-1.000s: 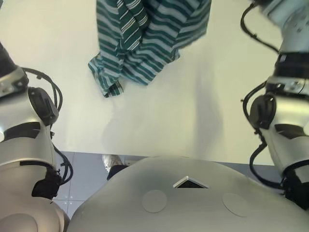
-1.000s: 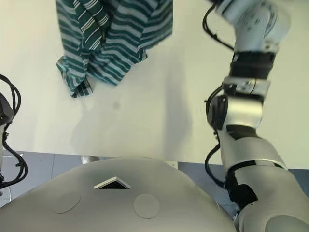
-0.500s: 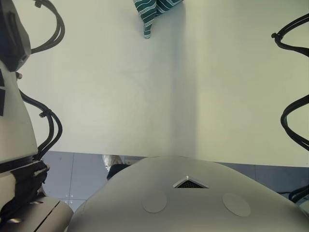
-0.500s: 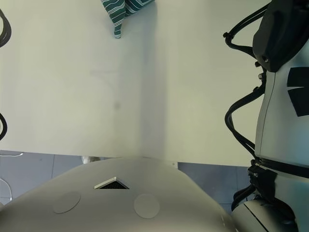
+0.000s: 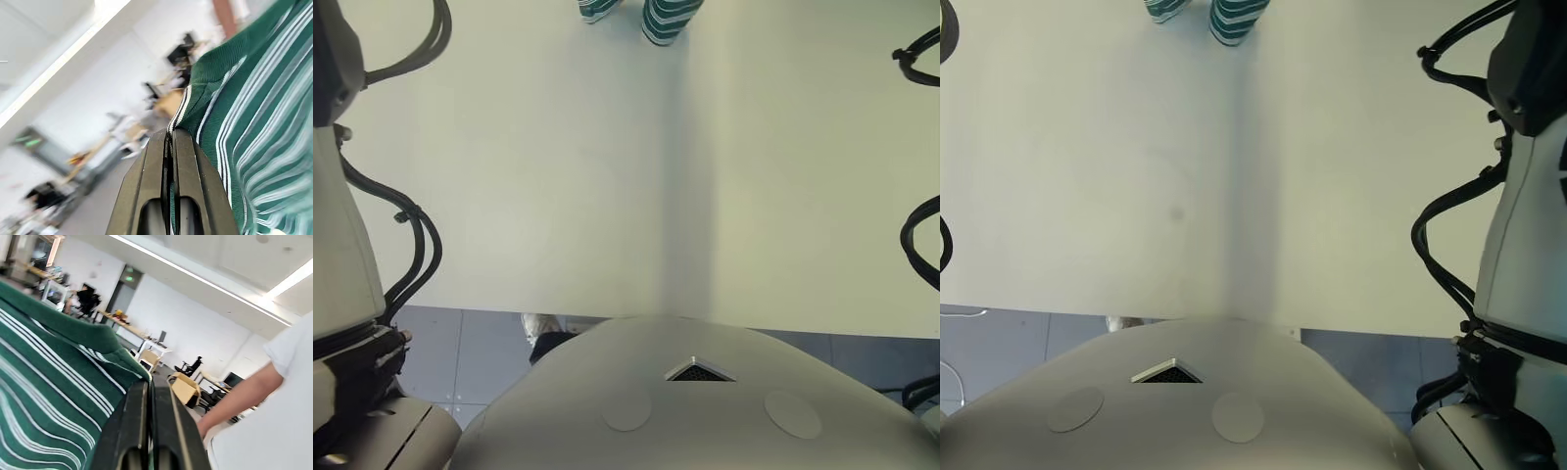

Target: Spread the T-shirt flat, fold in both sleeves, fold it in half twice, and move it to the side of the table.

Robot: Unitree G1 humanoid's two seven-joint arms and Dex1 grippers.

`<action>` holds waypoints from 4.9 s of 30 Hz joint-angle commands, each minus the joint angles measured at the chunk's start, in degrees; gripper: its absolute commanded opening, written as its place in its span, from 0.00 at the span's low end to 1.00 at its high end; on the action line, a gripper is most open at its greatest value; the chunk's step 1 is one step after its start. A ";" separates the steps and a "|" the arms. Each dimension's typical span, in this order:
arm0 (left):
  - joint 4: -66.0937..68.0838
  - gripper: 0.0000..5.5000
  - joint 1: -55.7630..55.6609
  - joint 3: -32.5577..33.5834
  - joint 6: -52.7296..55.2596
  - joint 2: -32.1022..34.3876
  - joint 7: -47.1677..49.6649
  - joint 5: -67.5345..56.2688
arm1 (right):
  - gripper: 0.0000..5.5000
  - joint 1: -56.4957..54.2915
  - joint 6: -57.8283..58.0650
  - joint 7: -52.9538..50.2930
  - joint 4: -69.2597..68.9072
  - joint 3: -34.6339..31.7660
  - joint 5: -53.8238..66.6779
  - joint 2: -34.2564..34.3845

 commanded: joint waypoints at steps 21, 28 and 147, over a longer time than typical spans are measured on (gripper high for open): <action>-113.17 0.06 106.58 -9.44 36.78 40.62 -19.98 -19.23 | 0.10 109.87 36.07 28.75 -111.96 19.05 17.09 -32.33; -117.29 0.16 100.20 13.93 46.08 35.52 -24.19 -47.73 | 0.26 98.14 44.32 33.95 -110.87 4.29 36.39 -31.70; -95.89 0.18 100.66 8.58 40.59 -9.79 22.28 -31.94 | 0.00 91.08 50.24 23.30 -64.66 -4.32 33.07 -15.24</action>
